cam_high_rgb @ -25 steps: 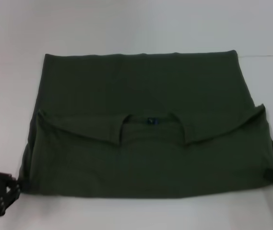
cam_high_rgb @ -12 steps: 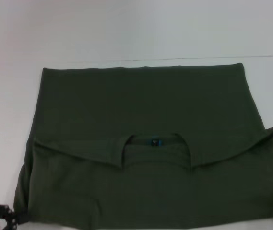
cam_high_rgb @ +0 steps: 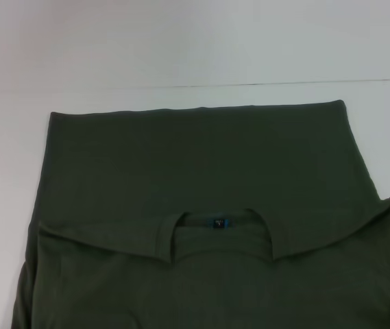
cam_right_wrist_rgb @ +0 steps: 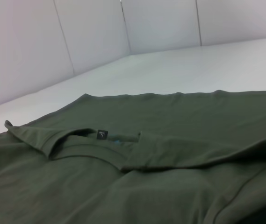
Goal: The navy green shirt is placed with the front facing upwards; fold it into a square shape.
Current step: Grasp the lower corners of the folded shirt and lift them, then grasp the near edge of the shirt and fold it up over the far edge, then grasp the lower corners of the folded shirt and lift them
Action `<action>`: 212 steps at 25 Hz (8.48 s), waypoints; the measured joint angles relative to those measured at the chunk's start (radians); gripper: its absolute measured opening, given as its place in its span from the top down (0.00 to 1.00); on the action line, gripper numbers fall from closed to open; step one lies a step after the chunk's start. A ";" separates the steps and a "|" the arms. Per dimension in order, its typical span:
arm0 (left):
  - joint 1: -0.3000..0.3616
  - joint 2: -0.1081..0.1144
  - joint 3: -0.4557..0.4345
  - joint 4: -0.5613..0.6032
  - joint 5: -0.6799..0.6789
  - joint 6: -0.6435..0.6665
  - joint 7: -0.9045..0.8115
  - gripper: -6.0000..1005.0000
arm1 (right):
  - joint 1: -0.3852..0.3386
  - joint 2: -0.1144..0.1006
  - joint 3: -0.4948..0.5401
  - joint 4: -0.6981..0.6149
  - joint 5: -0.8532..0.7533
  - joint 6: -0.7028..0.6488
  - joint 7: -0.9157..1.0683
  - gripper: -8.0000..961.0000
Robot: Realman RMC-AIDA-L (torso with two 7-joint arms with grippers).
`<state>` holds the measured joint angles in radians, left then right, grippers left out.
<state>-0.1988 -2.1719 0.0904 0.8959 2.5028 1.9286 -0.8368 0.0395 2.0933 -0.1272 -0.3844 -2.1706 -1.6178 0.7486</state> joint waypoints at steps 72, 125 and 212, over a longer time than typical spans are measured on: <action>-0.115 0.009 -0.191 -0.124 -0.200 -0.103 -0.095 0.97 | 0.198 -0.008 0.142 -0.156 -0.020 -0.104 0.478 0.93; -0.534 0.010 -0.097 -0.379 -0.265 -1.015 -0.232 0.97 | 0.566 -0.074 -0.093 -0.151 -0.017 0.469 1.016 0.91; -0.492 0.034 0.043 -0.351 -0.583 -0.881 -0.643 0.16 | 0.462 -0.037 -0.242 -0.195 0.336 0.334 0.732 0.23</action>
<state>-0.6906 -2.1383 0.1332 0.5449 1.9195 1.0473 -1.4802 0.5019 2.0563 -0.3694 -0.5791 -1.8344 -1.2838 1.4803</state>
